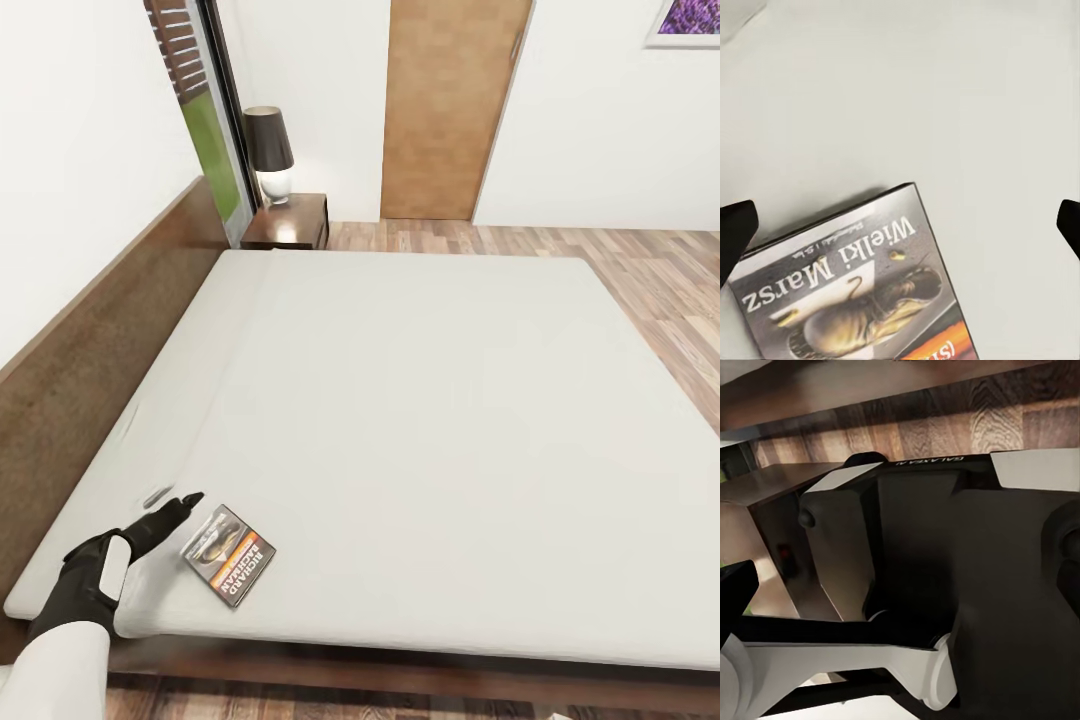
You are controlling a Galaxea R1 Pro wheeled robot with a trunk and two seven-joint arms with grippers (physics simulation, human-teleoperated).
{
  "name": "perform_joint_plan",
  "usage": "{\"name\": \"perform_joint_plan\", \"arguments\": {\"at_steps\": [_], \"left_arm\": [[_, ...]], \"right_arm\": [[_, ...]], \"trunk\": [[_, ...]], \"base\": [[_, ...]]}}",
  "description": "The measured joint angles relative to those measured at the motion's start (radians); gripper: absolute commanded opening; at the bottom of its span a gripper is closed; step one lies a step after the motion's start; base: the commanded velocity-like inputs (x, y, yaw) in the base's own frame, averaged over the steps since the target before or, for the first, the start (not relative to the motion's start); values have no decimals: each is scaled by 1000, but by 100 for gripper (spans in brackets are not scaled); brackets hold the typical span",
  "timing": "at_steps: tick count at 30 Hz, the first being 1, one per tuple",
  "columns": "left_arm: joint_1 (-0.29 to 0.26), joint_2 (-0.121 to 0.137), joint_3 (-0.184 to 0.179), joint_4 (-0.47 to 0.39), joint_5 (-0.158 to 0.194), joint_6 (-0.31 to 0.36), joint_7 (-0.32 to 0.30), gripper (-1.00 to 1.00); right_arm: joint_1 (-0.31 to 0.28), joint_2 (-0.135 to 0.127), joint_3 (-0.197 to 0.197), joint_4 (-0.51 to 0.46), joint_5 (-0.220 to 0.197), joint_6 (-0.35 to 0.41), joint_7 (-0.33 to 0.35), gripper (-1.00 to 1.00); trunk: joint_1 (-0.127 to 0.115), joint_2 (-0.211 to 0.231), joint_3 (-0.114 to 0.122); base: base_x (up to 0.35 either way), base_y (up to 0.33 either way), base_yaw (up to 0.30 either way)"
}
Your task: In the bedroom, move the book from the bed onto either nightstand, and place the two sandals side by side next to the bed.
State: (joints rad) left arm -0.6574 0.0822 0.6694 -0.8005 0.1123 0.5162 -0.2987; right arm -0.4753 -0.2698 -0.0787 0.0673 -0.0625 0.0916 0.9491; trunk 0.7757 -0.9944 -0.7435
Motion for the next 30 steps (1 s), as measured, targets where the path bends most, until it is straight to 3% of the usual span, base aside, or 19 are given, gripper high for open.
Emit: {"name": "perform_joint_plan", "arguments": {"at_steps": [6,22,30], "left_arm": [[0,0,0,2,-1,-33,5,100],[-3,-6,-5,1,0,-35,7,100],[-3,-7,-5,1,0,-34,7,100]], "right_arm": [[0,0,0,0,0,0,1,100],[0,0,0,0,0,0,0,100],[0,0,0,0,0,0,0,100]], "trunk": [[0,0,0],[0,0,0],[31,-56,-25]], "base": [[0,0,0],[0,0,0],[0,0,0]]}}
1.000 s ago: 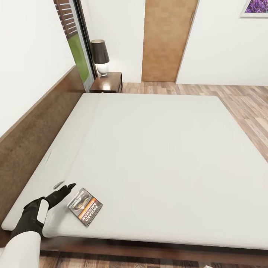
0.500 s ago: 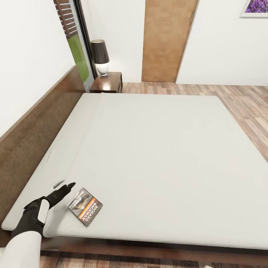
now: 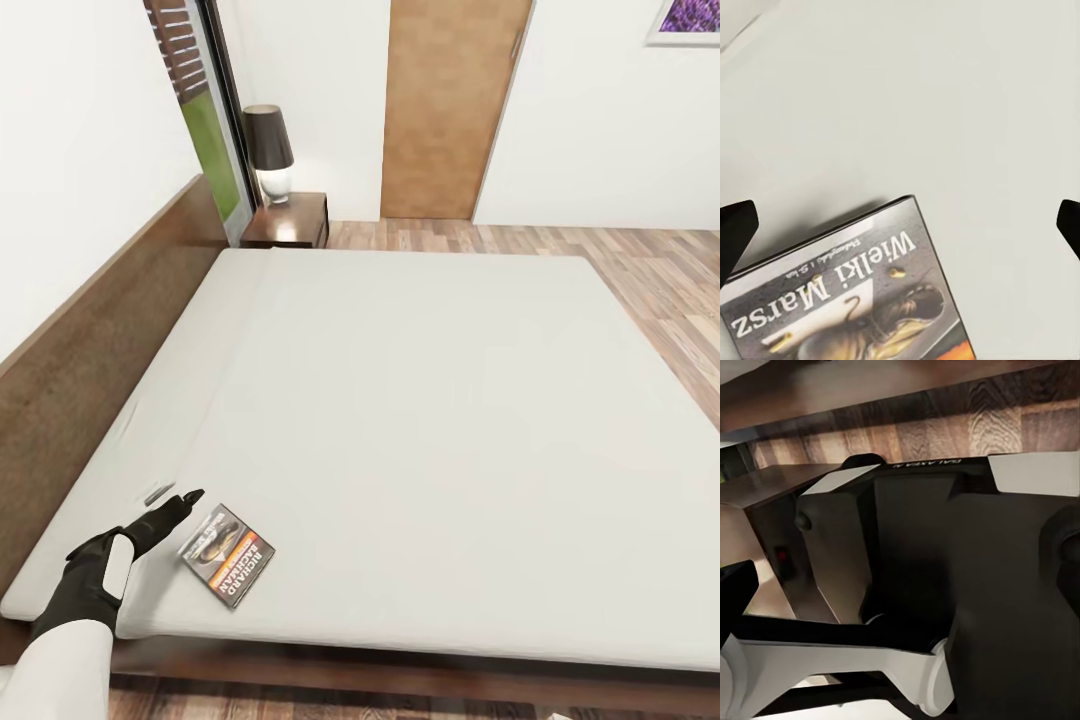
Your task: In the bedroom, move the book from the bed onto either nightstand, and place the two sandals side by side next to the bed.
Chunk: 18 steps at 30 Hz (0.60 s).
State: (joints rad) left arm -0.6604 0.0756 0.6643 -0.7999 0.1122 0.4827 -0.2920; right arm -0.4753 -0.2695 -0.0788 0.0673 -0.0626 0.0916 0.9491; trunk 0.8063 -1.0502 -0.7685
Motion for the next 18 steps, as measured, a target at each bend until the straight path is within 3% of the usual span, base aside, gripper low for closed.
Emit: {"name": "perform_joint_plan", "arguments": {"at_steps": [18], "left_arm": [[0,0,0,1,0,0,-1,100]], "right_arm": [[0,0,0,0,0,0,0,100]], "trunk": [[69,-126,-56]], "base": [[0,0,0]]}}
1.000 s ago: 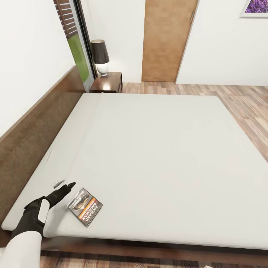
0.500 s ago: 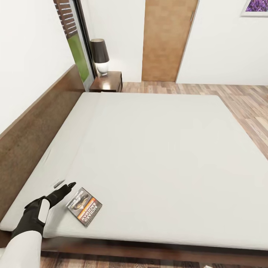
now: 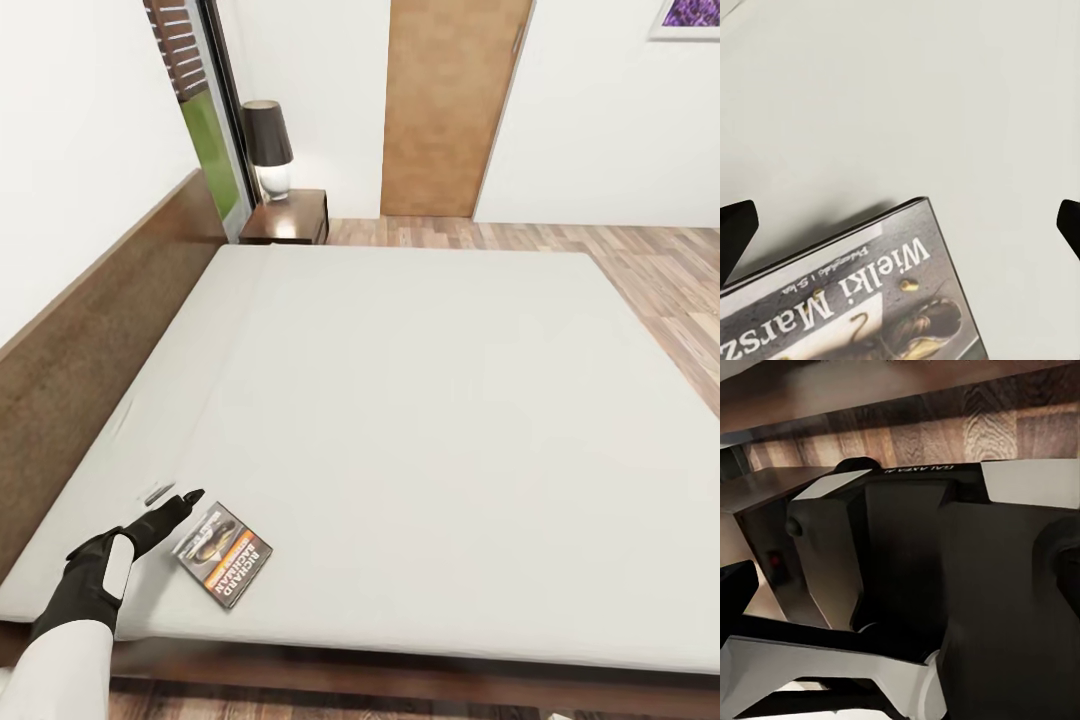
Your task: In the bedroom, move the book from the bed onto either nightstand, and place the two sandals side by side next to the bed.
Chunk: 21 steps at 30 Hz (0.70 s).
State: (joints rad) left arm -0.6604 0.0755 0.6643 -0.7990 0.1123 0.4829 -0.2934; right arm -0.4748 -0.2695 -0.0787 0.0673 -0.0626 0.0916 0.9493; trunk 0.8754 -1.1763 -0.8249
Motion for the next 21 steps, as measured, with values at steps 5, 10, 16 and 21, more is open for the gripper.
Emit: {"name": "perform_joint_plan", "arguments": {"at_steps": [5,10,16,21], "left_arm": [[0,0,0,1,0,0,0,100],[0,-1,0,1,0,0,0,100],[0,-1,0,1,0,0,0,100],[0,-2,-1,1,0,0,0,100]], "right_arm": [[0,0,0,0,0,0,0,100],[0,0,0,0,0,0,1,100],[0,0,0,0,0,0,0,100],[-1,0,0,0,0,0,0,100]], "trunk": [[19,-35,-16],[38,-70,-31],[61,-112,-50],[81,-147,-66]], "base": [[0,0,0],[0,0,0],[0,0,0],[0,0,0]]}}
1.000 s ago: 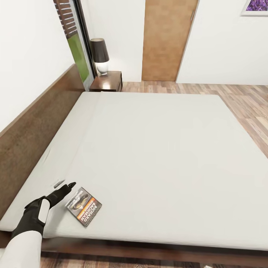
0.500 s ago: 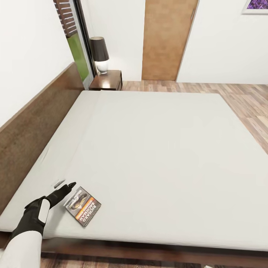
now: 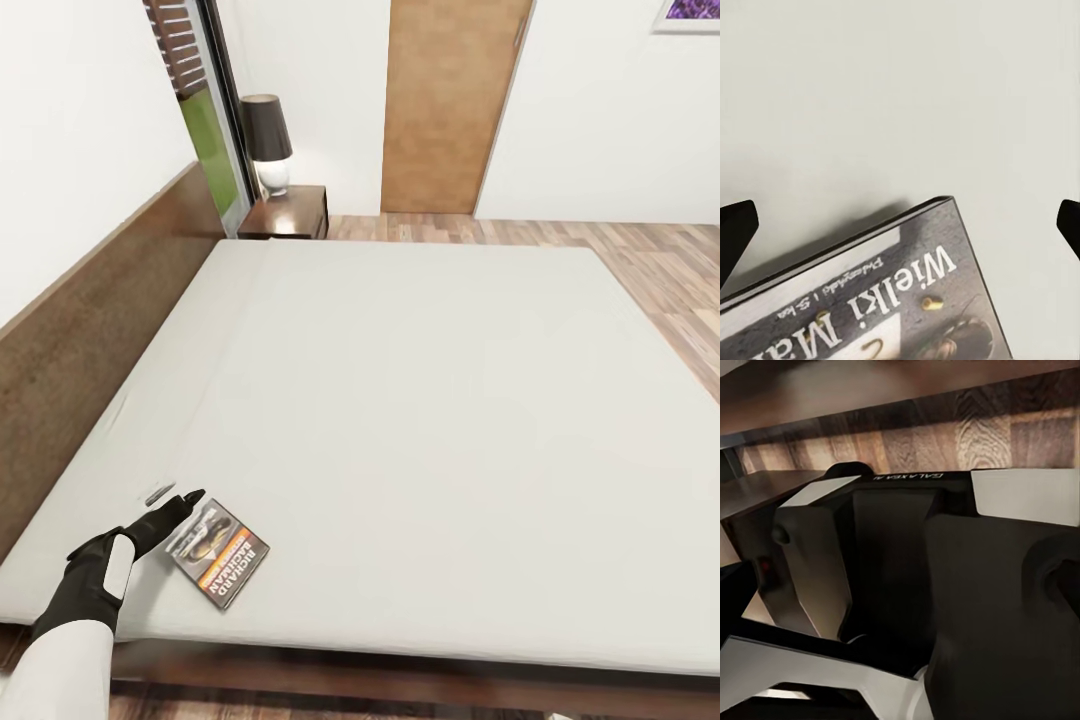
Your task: In the bedroom, move the book from the bed onto either nightstand, and place the two sandals side by side next to the bed.
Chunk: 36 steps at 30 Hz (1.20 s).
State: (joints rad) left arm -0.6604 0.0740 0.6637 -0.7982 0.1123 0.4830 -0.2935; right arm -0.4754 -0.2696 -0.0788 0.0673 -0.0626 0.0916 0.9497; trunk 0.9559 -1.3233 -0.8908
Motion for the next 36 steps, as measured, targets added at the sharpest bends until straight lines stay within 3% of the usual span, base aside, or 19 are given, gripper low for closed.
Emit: {"name": "perform_joint_plan", "arguments": {"at_steps": [5,15,20,31,36], "left_arm": [[0,0,1,1,0,0,0,100],[0,-10,1,1,-1,0,0,100],[0,-13,2,1,-1,0,0,100],[0,-13,2,1,-1,0,-1,100],[0,-13,2,1,-2,0,-2,100]], "right_arm": [[0,0,0,0,0,0,0,100],[0,0,0,0,0,0,0,100],[0,0,0,0,0,0,0,100],[0,0,0,0,0,0,0,100],[0,0,0,0,0,0,-1,100]], "trunk": [[19,-35,-16],[19,-35,-16],[38,-70,-31],[38,-70,-31],[58,-105,-47]], "base": [[0,0,0],[0,0,0],[0,0,0],[0,0,0],[0,0,0]]}}
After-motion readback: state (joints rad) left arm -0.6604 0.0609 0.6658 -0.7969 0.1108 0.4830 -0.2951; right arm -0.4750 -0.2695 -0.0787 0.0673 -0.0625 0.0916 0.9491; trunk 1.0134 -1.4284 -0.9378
